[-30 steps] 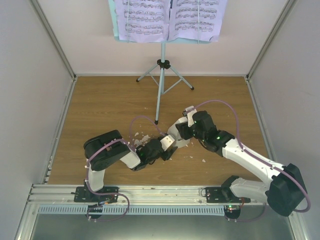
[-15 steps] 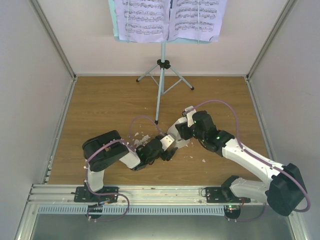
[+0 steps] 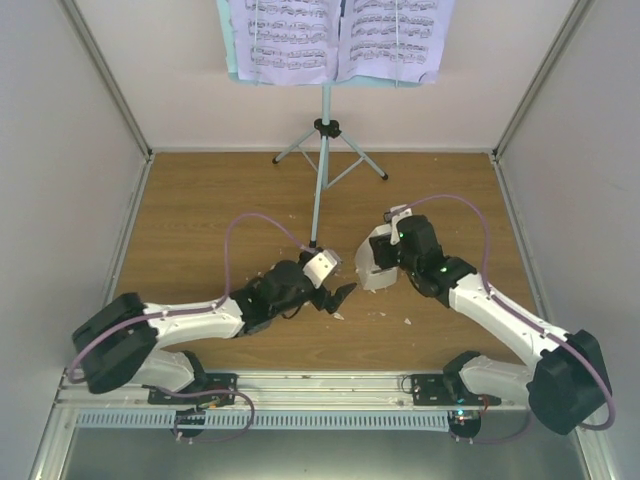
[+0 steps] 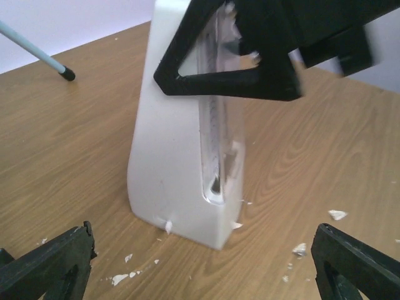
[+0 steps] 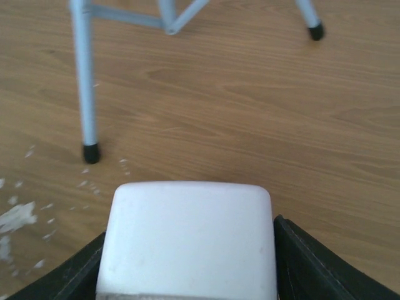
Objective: Pack up the instrument practice props
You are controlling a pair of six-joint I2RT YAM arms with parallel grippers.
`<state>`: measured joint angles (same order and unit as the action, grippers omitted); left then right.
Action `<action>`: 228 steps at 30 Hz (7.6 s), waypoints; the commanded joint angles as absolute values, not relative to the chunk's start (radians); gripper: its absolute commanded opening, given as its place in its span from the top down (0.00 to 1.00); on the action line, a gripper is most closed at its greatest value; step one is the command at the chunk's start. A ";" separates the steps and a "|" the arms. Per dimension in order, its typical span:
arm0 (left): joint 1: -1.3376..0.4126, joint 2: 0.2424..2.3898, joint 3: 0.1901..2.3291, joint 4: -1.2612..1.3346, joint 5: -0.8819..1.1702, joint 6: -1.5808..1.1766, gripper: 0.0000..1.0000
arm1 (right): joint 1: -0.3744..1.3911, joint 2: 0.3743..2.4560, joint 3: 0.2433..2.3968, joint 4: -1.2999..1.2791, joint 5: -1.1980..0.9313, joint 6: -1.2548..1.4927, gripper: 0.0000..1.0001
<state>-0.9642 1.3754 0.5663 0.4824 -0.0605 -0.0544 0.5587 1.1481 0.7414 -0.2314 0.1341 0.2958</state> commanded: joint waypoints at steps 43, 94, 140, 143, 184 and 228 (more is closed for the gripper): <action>-0.209 0.794 0.843 -0.469 0.338 -0.297 0.01 | -0.314 1.117 1.023 -0.465 0.067 0.234 0.00; -0.461 1.744 1.284 0.147 0.314 -0.260 0.19 | 0.268 0.899 0.774 -0.237 -0.447 0.514 0.00; -0.461 1.857 1.291 0.157 0.436 -0.069 1.00 | 0.268 0.849 0.772 -0.337 -0.394 0.518 0.00; -0.465 1.822 1.248 0.158 0.452 -0.071 1.00 | 0.268 0.845 0.771 -0.339 -0.393 0.524 0.00; -0.670 1.189 0.655 0.077 0.458 -0.192 1.00 | 0.267 0.813 0.724 -0.319 -0.431 0.539 0.00; -0.841 1.229 0.580 0.261 0.247 -0.434 0.96 | 0.267 0.763 0.681 -0.320 -0.433 0.543 0.00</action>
